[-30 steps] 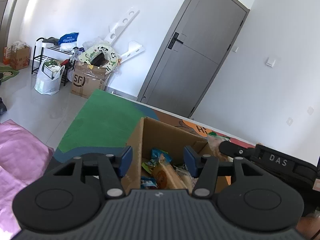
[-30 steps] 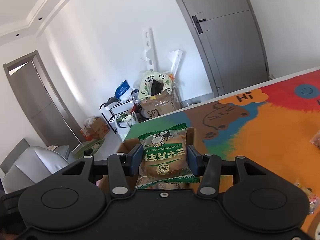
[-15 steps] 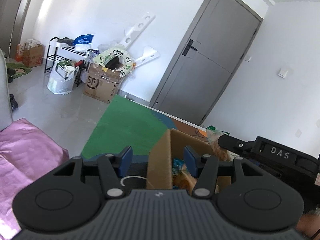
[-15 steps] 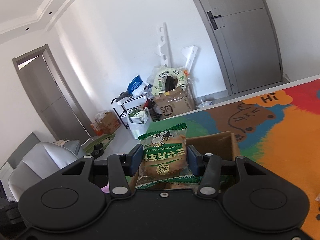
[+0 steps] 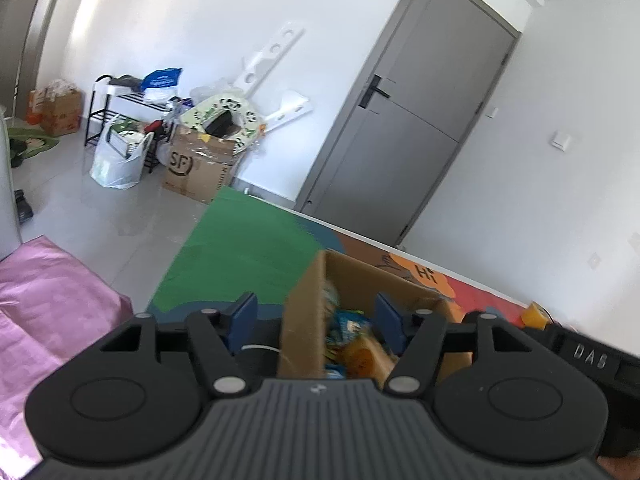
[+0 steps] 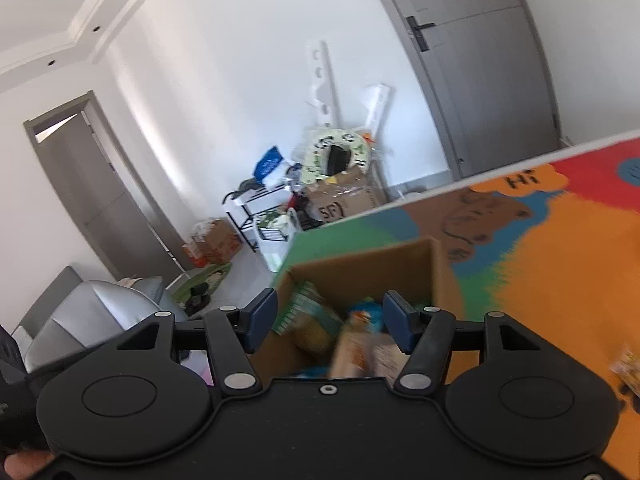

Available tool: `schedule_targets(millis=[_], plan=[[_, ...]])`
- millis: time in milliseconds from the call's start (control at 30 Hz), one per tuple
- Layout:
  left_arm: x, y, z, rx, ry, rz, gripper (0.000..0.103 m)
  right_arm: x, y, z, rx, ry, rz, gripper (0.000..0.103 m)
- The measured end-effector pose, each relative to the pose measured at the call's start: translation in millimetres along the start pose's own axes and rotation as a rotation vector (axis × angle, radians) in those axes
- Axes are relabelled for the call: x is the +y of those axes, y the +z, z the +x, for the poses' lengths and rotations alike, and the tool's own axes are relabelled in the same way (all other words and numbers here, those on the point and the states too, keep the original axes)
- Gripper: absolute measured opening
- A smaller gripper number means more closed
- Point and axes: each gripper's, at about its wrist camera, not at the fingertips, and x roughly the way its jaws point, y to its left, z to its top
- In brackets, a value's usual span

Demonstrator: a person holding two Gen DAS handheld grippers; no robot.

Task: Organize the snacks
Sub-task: 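Open both grippers to drop the packets into the box, then move both open grippers back over the remaining snacks on the mat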

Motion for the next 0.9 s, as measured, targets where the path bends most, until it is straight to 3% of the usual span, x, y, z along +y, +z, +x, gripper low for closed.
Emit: schedule_targets(millis=[400,900], plan=[[-52,-21,-2,0.02,-0.035,0.107,0.083,-45,-12,-56,-0.052,-0.08,0.059,0.078],[-111,-47,-17,0.034,-0.113,0.197,0.085,-90,-21,-123,-0.15,-0.165,0.122,0.091]])
